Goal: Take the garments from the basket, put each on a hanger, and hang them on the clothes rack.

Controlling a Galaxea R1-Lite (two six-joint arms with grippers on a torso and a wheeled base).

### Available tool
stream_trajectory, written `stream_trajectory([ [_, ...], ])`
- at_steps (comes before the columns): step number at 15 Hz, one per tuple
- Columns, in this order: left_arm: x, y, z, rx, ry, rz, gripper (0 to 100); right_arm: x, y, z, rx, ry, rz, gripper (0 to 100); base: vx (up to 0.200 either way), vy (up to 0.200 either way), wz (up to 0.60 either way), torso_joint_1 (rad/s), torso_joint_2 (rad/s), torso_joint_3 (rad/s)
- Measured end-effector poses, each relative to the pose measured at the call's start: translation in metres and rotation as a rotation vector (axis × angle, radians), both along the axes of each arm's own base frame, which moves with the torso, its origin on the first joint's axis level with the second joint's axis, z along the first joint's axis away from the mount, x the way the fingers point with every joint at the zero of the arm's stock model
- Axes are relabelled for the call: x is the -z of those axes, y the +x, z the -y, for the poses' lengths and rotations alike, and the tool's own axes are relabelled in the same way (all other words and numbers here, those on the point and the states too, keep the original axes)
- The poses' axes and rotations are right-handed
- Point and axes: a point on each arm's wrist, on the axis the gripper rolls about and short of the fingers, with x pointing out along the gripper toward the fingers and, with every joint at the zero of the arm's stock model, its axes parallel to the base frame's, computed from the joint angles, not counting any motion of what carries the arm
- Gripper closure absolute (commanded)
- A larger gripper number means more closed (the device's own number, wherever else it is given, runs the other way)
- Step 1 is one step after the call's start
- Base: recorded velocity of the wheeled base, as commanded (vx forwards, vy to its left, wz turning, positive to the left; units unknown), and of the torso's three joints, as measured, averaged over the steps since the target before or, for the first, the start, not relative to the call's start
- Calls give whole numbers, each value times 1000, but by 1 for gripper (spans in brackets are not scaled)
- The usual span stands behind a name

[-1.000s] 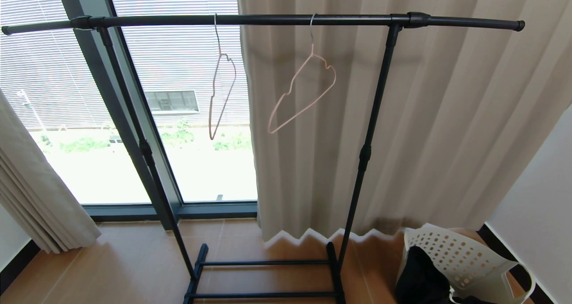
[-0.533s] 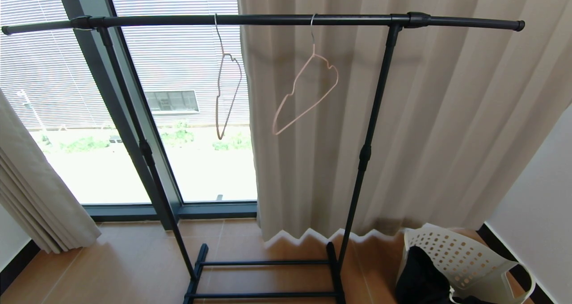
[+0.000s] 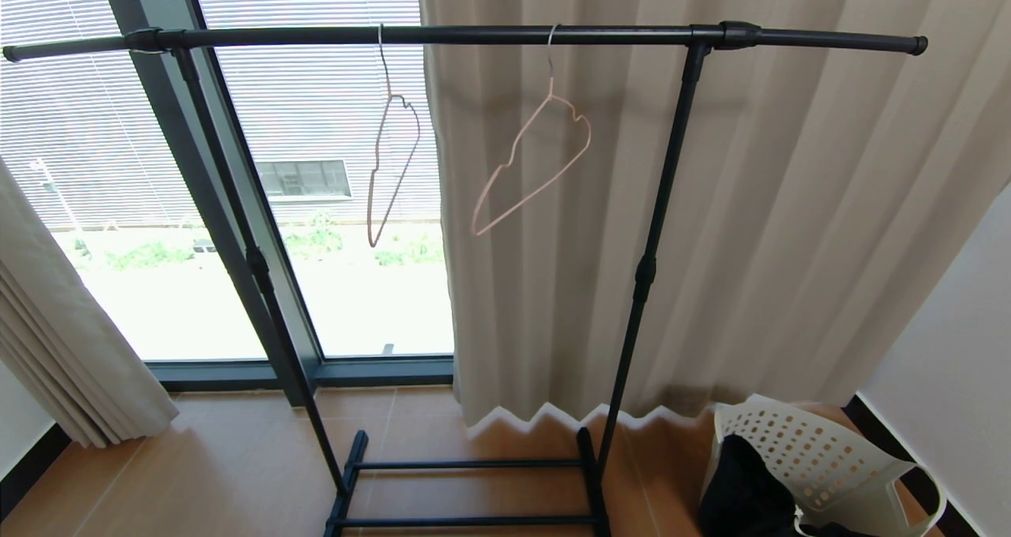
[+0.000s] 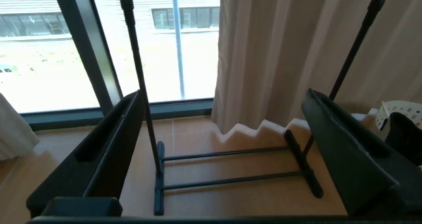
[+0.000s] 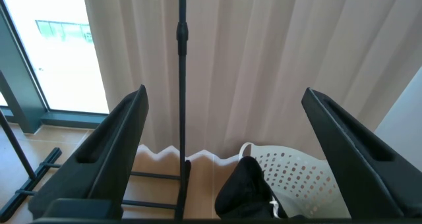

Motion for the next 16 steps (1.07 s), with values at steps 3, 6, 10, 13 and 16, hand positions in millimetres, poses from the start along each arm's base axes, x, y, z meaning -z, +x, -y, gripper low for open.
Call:
stream_trajectory([
  [3,0,0,0,0,-1,-1,0,0,0,0,-1,4,-1,0,0,0,0,0,0,0],
  [6,0,0,0,-1,-1,0,0,0,0,0,-2,8,-1,0,0,0,0,0,0,0],
  [10,0,0,0,-2,-2,0,0,0,0,0,-2,8,-1,0,0,0,0,0,0,0],
  [13,0,0,0,-2,-3,0,0,0,0,0,-2,12,-1,0,0,0,0,0,0,0],
  [16,0,0,0,-1,-3,0,0,0,0,0,-2,13,-1,0,0,0,0,-92,284,191],
])
